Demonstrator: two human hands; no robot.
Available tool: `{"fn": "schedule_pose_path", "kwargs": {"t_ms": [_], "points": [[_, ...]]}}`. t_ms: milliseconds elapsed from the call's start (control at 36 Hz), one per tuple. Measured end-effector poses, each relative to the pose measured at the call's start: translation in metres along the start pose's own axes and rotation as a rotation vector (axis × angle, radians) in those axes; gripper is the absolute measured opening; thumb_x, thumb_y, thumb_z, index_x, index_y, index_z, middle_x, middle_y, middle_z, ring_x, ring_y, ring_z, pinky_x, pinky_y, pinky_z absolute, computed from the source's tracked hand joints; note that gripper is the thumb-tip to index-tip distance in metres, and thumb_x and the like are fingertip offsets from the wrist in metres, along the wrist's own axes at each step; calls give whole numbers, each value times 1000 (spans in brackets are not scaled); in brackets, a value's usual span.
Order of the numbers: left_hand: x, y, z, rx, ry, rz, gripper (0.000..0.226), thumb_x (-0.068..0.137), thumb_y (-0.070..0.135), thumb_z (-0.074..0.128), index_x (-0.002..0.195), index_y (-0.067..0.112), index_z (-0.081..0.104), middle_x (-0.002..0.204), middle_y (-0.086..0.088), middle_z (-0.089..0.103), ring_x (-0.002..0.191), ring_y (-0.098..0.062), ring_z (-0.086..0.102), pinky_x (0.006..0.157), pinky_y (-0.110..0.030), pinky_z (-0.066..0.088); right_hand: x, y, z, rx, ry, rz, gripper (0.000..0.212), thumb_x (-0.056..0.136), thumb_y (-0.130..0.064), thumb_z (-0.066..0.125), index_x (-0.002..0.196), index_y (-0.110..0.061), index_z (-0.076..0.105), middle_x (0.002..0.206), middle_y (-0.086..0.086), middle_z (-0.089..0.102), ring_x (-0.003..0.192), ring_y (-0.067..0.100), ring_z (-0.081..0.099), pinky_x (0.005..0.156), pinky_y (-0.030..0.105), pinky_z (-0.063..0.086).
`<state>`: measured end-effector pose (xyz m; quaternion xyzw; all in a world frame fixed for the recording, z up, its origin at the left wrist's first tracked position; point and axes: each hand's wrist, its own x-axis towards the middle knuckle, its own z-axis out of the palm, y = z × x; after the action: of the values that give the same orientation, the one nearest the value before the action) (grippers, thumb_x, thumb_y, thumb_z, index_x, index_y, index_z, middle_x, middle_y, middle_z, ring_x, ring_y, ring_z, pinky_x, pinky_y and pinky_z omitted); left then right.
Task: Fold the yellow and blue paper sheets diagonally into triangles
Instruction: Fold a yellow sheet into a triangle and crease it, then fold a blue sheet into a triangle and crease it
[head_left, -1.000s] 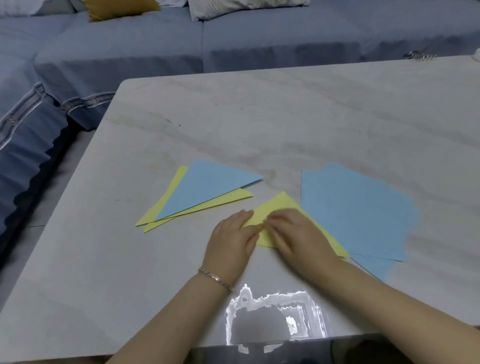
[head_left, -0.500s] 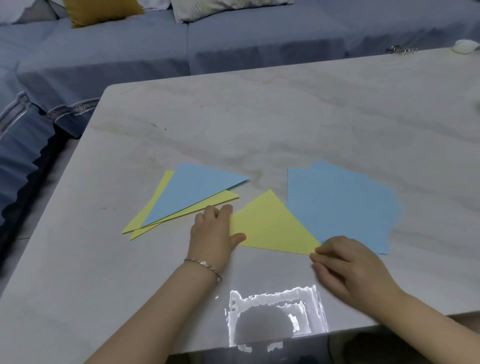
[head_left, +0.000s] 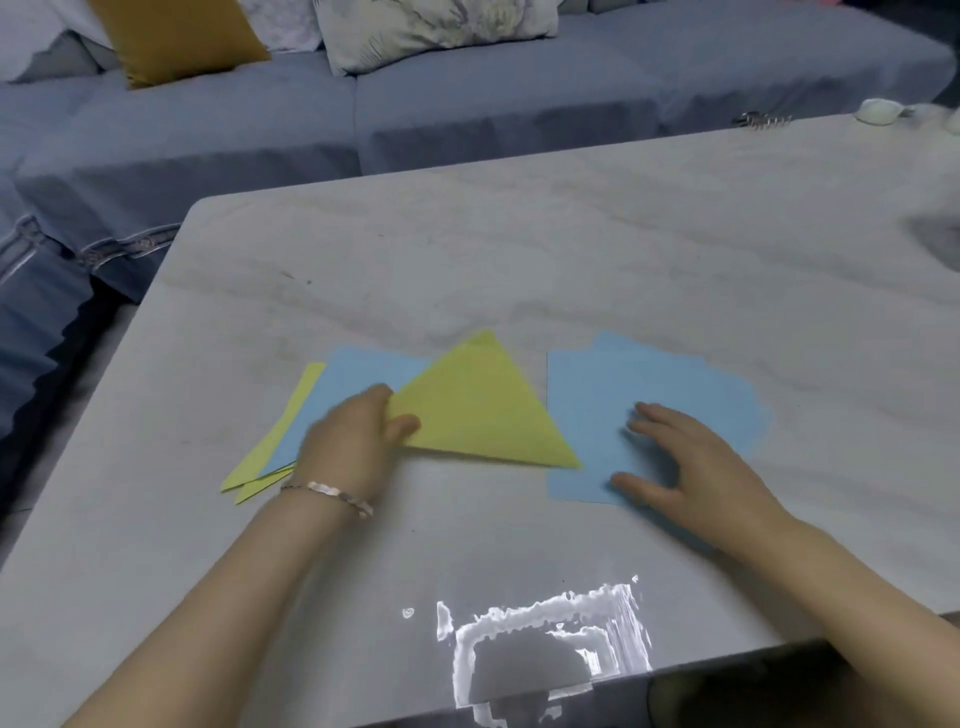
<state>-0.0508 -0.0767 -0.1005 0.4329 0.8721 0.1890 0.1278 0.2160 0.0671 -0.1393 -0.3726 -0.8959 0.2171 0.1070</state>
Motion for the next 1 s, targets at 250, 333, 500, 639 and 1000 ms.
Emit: {"fn": "schedule_pose_path", "kwargs": {"t_ms": [250, 333, 500, 639, 1000], "points": [[19, -33, -16, 241, 57, -203, 62, 77, 28, 69, 129, 10, 42, 126, -22, 45, 116, -38, 37, 94, -42, 34, 9, -9, 10, -276, -203, -92, 91, 73, -65, 56, 142, -14, 27, 153, 9, 16, 142, 21, 13, 113, 31, 14], [3, -13, 1, 148, 125, 1, 52, 80, 15, 64, 128, 7, 46, 126, -23, 44, 116, -38, 35, 98, -40, 29, 9, -9, 14, -388, -103, -144, 79, 76, -68, 42, 117, -3, 58, 127, 20, 55, 118, 33, 53, 93, 40, 46], [-24, 49, 42, -414, -172, -45, 41, 85, 22, 58, 123, 13, 46, 98, -4, 56, 89, -19, 56, 86, -26, 42, 11, -8, 24, -407, 132, -327, 73, 97, -44, 10, 79, -5, 68, 80, 16, 70, 74, 32, 69, 49, 33, 55], [-10, 86, 55, -868, -365, -409, 59, 82, 33, 62, 129, 5, 39, 84, -6, 57, 75, -24, 59, 76, -35, 54, 5, -17, 29, -249, 234, -389, 56, 98, -30, 20, 66, -8, 60, 58, 9, 61, 51, 32, 58, 43, 30, 47], [3, 59, 19, -761, -243, -251, 21, 85, 2, 53, 73, 17, 60, 83, -11, 64, 74, -25, 61, 75, -36, 52, -15, -40, 39, -163, 167, -562, 47, 70, -21, 55, 116, -13, 51, 123, 9, 59, 112, 19, 46, 95, 29, 32]]}}
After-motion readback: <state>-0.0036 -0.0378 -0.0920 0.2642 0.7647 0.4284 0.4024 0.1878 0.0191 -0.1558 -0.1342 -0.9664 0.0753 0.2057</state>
